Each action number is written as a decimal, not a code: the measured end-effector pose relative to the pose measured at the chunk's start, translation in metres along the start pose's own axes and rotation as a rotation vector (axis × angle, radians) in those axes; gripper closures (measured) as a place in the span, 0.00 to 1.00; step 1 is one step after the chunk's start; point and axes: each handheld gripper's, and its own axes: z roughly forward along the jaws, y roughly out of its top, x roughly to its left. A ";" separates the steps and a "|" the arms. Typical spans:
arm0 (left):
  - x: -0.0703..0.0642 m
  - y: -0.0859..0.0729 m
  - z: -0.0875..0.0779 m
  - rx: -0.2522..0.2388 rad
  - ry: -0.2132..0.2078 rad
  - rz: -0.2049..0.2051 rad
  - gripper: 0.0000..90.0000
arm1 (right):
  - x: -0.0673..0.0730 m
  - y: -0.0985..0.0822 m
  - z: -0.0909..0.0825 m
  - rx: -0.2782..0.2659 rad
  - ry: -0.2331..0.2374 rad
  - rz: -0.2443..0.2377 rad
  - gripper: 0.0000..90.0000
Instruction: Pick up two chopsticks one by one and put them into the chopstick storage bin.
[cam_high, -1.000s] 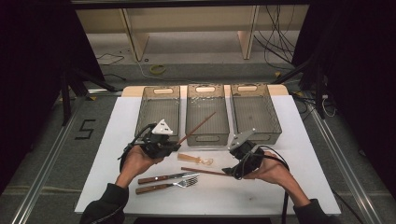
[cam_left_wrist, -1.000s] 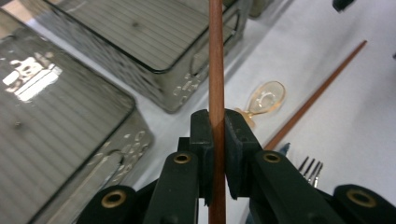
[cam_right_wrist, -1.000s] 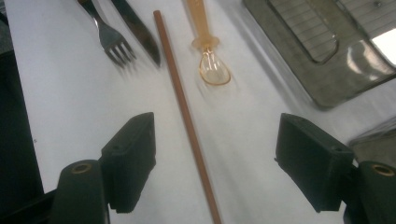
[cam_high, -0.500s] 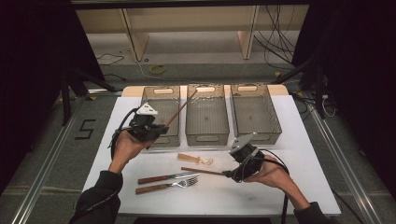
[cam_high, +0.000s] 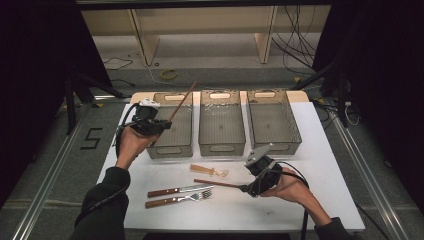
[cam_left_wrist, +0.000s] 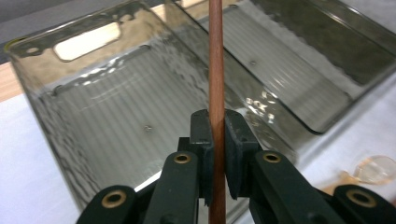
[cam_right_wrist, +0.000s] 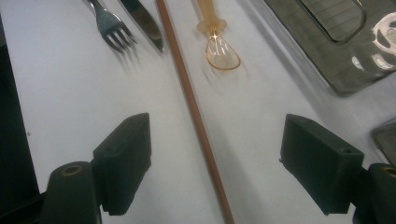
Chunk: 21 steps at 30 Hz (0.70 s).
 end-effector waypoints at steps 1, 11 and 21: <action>0.002 0.001 0.001 -0.002 0.007 -0.006 0.92 | 0.000 0.000 0.000 0.001 -0.002 0.001 0.28; 0.021 0.002 0.019 0.026 0.050 -0.063 0.92 | 0.000 0.000 0.001 0.013 0.008 -0.006 0.28; 0.031 -0.008 0.031 0.035 0.060 -0.097 0.92 | -0.001 -0.001 0.001 0.014 0.012 -0.006 0.28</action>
